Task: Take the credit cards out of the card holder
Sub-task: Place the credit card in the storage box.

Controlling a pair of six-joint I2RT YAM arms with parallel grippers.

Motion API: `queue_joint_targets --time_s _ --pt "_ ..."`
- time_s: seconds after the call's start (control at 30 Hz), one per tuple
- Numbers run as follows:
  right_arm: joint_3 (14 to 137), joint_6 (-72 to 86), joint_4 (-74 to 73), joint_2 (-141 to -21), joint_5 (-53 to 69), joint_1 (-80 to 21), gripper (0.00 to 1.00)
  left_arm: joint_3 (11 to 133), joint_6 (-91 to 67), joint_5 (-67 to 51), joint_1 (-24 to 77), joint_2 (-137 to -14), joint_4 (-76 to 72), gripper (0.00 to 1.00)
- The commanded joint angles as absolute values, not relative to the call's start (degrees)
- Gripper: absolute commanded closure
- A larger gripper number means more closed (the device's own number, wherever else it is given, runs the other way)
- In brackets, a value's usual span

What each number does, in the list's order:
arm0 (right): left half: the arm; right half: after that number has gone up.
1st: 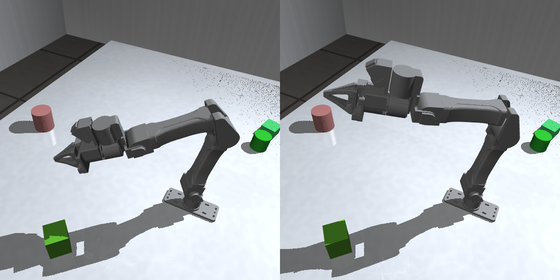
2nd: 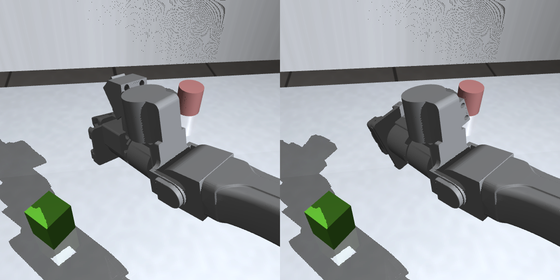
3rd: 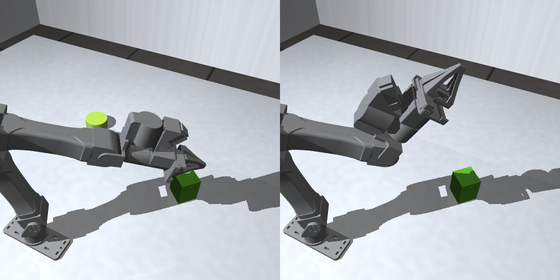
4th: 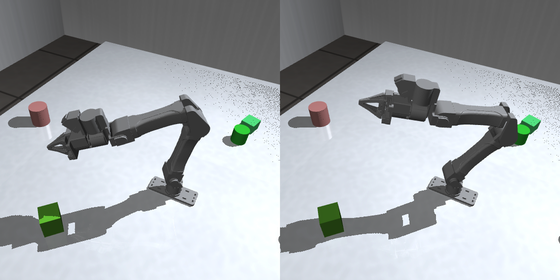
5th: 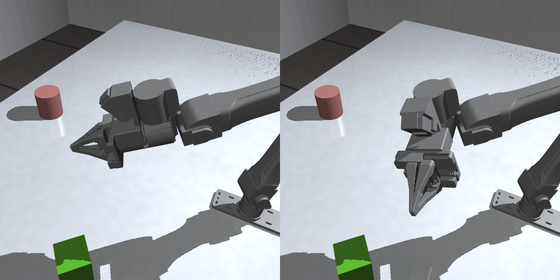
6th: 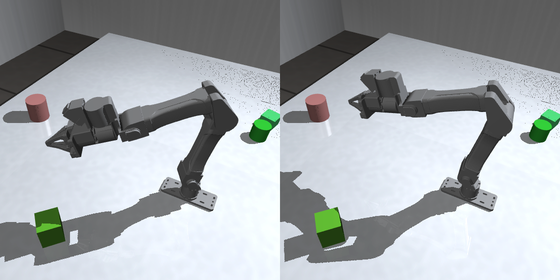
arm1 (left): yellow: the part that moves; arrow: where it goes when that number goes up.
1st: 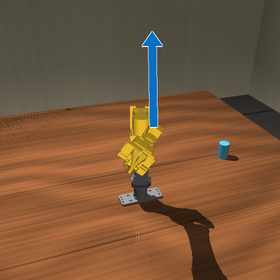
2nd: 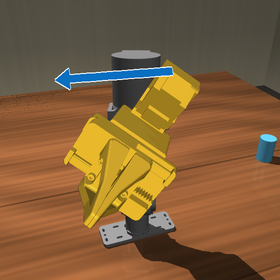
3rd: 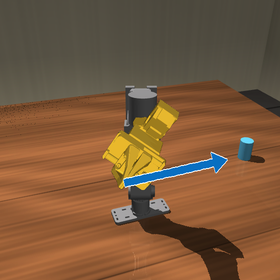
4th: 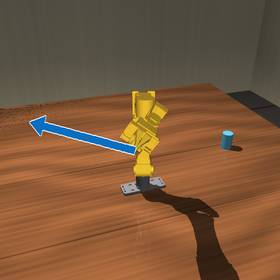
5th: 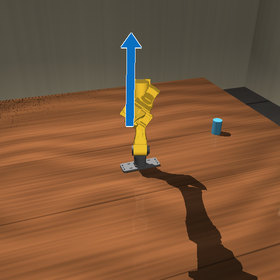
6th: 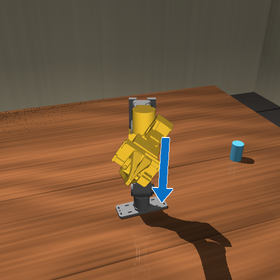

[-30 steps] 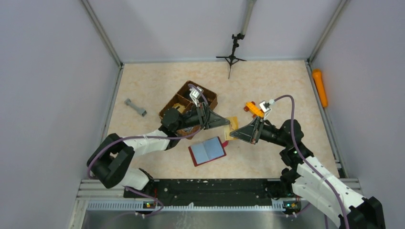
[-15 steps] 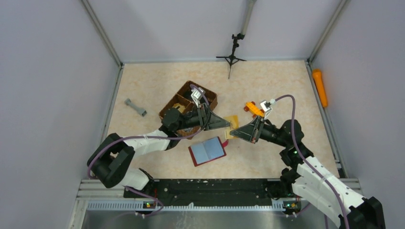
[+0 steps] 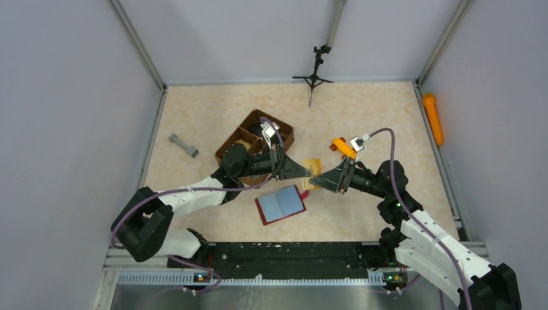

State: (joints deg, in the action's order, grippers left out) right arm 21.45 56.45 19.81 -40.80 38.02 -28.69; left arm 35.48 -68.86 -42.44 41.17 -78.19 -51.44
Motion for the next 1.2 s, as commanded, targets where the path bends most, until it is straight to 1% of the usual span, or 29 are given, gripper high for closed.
queue_joint_targets --time_s 0.0,0.07,0.13,0.17,0.27,0.37,0.4,0.43,0.5,0.63,0.73,0.77,0.8,0.87,0.93,1.1,1.17 --pt "25.1 50.6 14.3 -40.0 37.0 -28.1 0.54 41.4 -56.0 -41.8 39.1 -72.1 -31.3 1.0" --pt "25.9 48.1 10.4 -38.9 35.0 -28.2 0.49 47.2 -44.9 -37.8 37.5 -68.8 -11.5 1.0" --pt "26.4 45.9 7.2 -37.8 33.3 -28.1 0.49 54.7 -33.0 -27.0 37.2 -67.5 10.0 1.0" --pt "26.5 44.8 6.2 -37.1 32.7 -28.1 0.49 58.0 -29.4 -21.0 37.2 -67.7 19.5 1.0" --pt "26.6 43.1 4.6 -35.6 31.1 -28.1 0.48 66.6 -22.0 -8.3 37.1 -70.6 34.1 1.0" --pt "27.1 42.9 4.2 -35.2 30.5 -28.1 0.48 73.3 -17.2 3.0 37.1 -74.8 43.6 1.0" --pt "27.4 42.8 4.0 -35.2 30.5 -28.1 0.48 75.4 -15.7 6.6 37.1 -76.4 46.2 0.97" --pt "27.6 42.7 3.6 -35.2 30.4 -28.1 0.48 77.5 -14.5 11.5 37.1 -78.0 48.9 0.91" --pt "28.0 42.4 3.0 -35.0 30.2 -28.1 0.48 81.1 -13.3 18.7 37.1 -81.2 53.3 0.87" --pt "28.2 42.4 2.6 -34.5 29.7 -28.1 0.48 86.5 -9.3 31.6 37.2 -88.2 59.2 0.87" --pt "28.2 42.5 2.8 -34.2 29.4 -28.0 0.48 87.5 -5.5 38.8 37.2 -93.6 59.8 0.92" --pt "28.1 42.6 3.0 -34.2 29.4 -28.0 0.48 87.6 -4.7 40.6 37.1 -95.0 59.4 0.96" --pt "28.0 42.8 3.3 -34.2 29.3 -28.0 0.48 87.9 -4.1 41.5 37.1 -96.5 58.5 1.0" --pt "27.7 43.3 4.3 -34.4 29.3 -28.0 0.48 89.9 -4.4 39.8 37.0 -98.9 59.4 1.0" --pt "27.5 43.7 4.6 -34.8 29.3 -28.0 0.48 90.6 -5.6 34.2 37.1 -99.0 58.7 1.0" --pt "27.7 43.2 5.1 -37.1 29.5 -28.0 0.48 84.2 -5.5 20.7 37.0 -92.1 49.9 1.0" --pt "27.7 43.4 6.0 -38.1 30.0 -28.0 0.48 83.0 -6.0 19.1 37.0 -90.8 49.3 1.0"
